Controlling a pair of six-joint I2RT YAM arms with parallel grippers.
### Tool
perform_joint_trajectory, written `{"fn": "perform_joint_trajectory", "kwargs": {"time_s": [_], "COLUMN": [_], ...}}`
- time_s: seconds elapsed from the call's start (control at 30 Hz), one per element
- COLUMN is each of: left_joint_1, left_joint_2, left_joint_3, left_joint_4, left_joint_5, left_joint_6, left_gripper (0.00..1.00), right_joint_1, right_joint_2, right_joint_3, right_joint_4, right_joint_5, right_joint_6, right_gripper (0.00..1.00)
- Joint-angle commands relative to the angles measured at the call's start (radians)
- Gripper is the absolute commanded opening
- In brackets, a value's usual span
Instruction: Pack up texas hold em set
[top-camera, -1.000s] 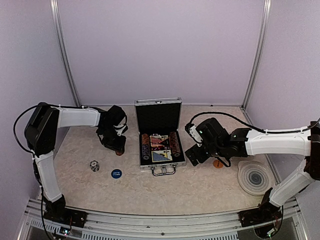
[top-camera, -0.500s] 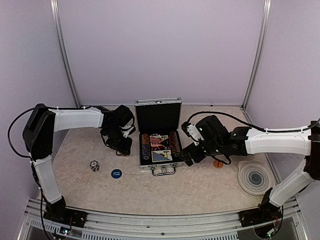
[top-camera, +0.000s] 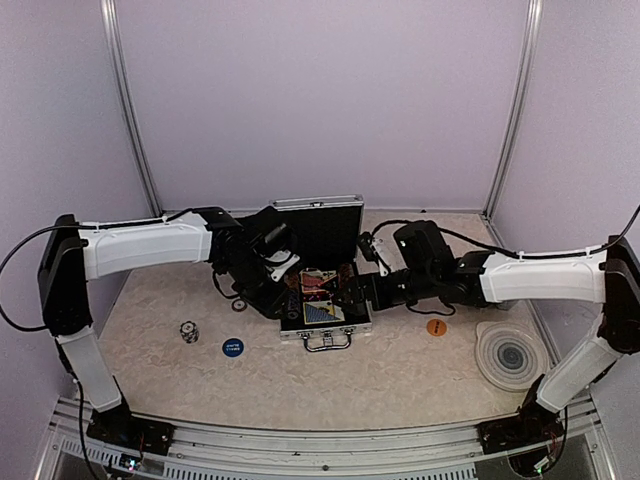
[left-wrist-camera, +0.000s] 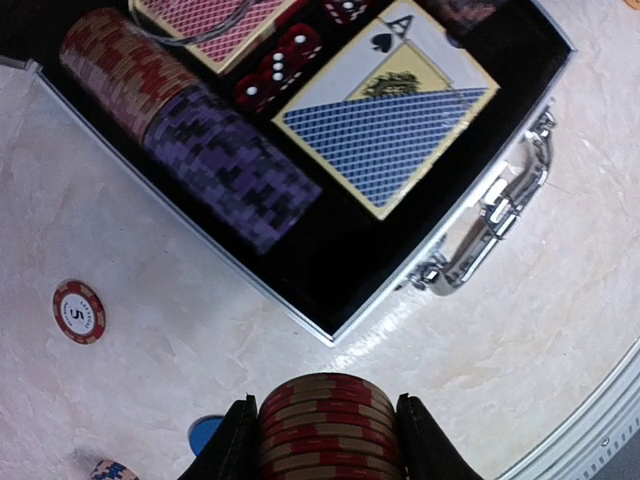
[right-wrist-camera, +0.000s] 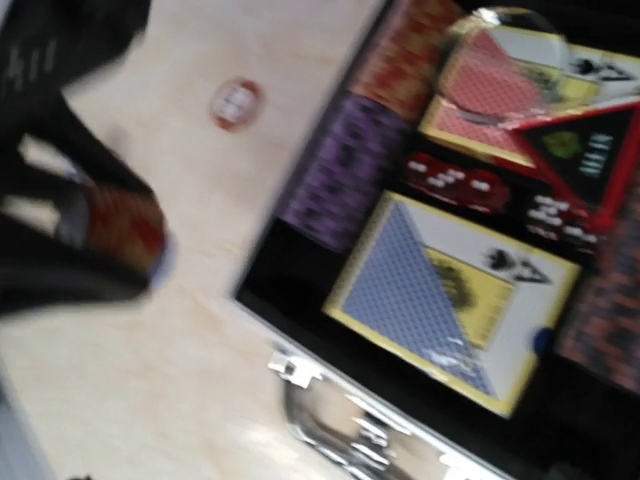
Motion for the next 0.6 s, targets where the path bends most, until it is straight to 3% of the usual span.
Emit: {"fn": "perform_joint_trajectory", "kwargs": {"time_s": [0.0,0.57], "left_joint_1": [-0.05,-0.169], "left_joint_2": [-0.057,-0.048], "left_joint_3": [0.047,0.108], "left_joint_4": [-0.049,-0.07], "left_joint_5": [0.029,0.041], "left_joint_6": [0.014,-0.002], "left_gripper": [0.0,0.0], "right_joint_1": [-0.06,-0.076], "right_joint_2": [0.003,0.19], "right_joint_3": [-0.065,-0.111], "right_joint_4": [0.211,0.642], "right_joint_5": [-0.223,-0.56], "right_joint_6": [0.169,0.526], "right_gripper": [0.98,0.95]}}
